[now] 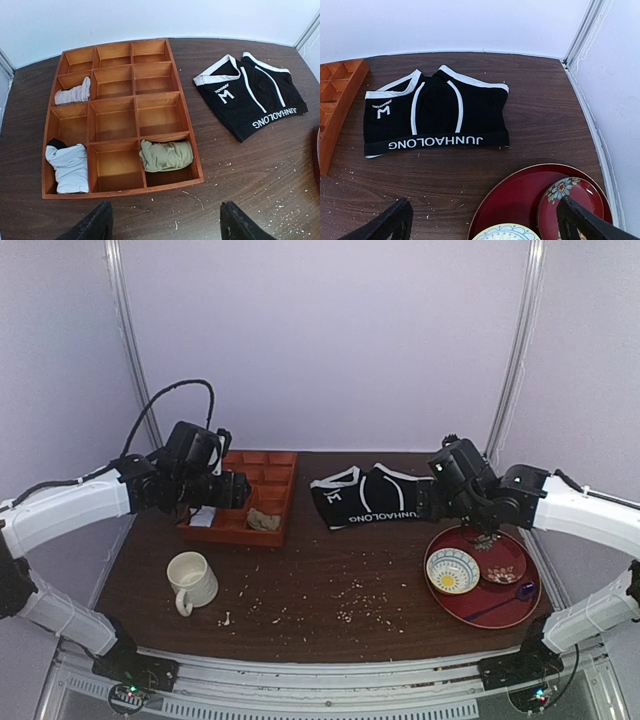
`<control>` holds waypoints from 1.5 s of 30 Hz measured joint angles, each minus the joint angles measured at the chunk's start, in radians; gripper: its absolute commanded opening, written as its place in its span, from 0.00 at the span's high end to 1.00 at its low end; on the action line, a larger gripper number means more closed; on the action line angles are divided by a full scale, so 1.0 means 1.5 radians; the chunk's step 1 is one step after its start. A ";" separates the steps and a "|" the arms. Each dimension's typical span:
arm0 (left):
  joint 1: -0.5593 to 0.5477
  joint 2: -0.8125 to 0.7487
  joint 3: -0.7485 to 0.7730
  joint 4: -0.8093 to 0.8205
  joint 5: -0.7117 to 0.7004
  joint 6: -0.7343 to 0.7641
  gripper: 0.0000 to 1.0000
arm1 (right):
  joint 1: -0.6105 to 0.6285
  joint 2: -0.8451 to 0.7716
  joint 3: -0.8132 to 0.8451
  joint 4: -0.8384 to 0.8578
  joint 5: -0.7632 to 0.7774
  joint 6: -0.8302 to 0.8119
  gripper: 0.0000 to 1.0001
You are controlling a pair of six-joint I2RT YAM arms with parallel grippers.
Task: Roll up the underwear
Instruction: Move the underwear to the center of the board.
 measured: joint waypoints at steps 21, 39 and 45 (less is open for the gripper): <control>0.000 0.431 0.345 -0.019 0.172 -0.178 0.18 | 0.009 -0.062 -0.023 0.006 -0.016 -0.013 0.00; 0.022 0.682 0.556 0.025 0.179 -0.284 0.23 | 0.014 -0.034 -0.023 0.001 -0.020 -0.002 0.00; 0.036 0.728 0.576 0.075 0.158 -0.293 0.24 | 0.014 -0.023 -0.016 -0.011 -0.020 0.003 0.00</control>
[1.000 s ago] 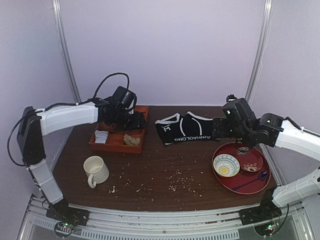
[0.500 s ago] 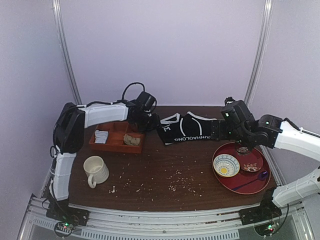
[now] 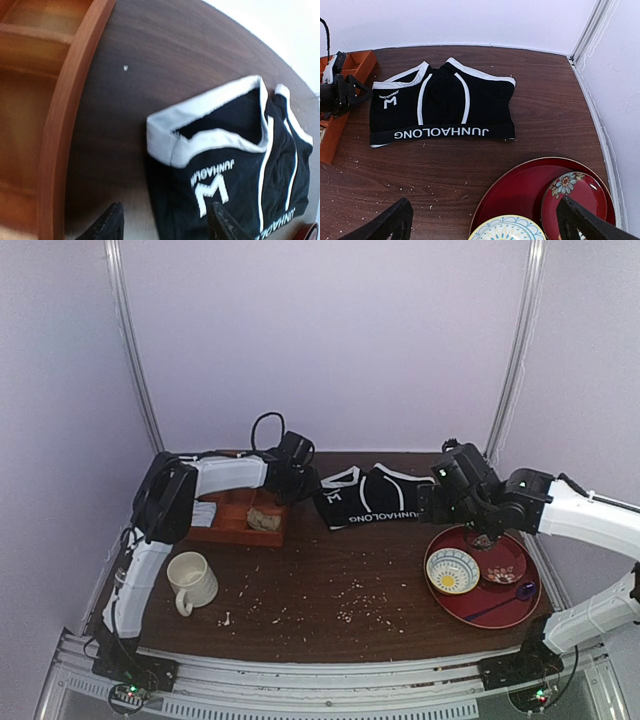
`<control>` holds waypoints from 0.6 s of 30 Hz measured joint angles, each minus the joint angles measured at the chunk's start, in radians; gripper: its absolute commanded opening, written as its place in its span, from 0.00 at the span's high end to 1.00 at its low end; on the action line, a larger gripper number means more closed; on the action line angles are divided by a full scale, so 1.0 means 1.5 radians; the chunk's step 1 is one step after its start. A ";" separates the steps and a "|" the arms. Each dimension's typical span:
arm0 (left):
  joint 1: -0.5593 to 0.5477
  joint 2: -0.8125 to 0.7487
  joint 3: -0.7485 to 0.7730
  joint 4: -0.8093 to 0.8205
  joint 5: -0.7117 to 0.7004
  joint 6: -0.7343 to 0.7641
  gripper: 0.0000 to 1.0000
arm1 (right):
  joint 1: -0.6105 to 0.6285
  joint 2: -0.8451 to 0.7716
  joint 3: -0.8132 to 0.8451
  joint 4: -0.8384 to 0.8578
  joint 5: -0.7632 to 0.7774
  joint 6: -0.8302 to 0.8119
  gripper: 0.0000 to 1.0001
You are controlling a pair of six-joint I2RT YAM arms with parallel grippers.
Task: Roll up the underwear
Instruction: Move the underwear to the center of the board.
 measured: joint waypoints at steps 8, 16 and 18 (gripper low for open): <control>0.014 0.066 0.056 0.070 -0.002 -0.020 0.30 | 0.000 0.009 0.003 -0.020 0.001 0.011 0.00; 0.020 0.105 0.107 0.077 -0.002 -0.035 0.78 | 0.000 0.016 0.008 -0.044 0.005 0.020 0.00; 0.020 0.105 0.108 0.077 -0.002 -0.036 0.95 | 0.000 0.016 0.009 -0.046 0.006 0.021 0.00</control>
